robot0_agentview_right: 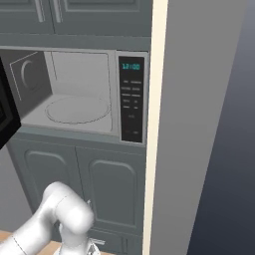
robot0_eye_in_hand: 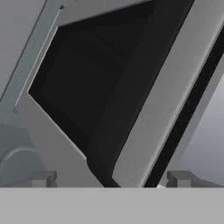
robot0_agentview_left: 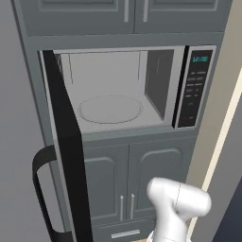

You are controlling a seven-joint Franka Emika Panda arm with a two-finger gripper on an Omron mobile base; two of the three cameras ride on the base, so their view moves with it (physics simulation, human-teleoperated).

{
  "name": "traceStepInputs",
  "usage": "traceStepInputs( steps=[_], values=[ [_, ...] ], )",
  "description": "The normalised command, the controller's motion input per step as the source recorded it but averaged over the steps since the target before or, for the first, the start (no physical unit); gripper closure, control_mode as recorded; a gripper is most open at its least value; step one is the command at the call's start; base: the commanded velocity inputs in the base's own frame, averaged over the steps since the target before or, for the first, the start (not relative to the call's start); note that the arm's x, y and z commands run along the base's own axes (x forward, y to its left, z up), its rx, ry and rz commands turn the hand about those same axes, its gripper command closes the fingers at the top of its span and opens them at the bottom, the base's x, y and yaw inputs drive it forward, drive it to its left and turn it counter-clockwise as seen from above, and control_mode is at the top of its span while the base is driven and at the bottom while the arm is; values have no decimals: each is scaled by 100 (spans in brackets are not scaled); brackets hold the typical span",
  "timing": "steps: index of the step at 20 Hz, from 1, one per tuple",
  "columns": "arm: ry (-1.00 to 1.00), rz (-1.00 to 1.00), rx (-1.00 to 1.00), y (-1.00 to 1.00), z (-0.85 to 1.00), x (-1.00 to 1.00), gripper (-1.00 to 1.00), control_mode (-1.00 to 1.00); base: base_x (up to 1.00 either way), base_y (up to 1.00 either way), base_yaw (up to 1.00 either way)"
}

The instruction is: Place the sponge inside the microwave to prepare for sanitizing.

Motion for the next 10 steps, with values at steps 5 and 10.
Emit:
traceStepInputs(
  steps=[5, 10],
  values=[
    [7, -3, 0, 0, 0, -76, -100, -100, 0, 0, 0],
    [7, 2, 1, -30, 2, -68, -100, -100, 0, 0, 0]
  ],
)
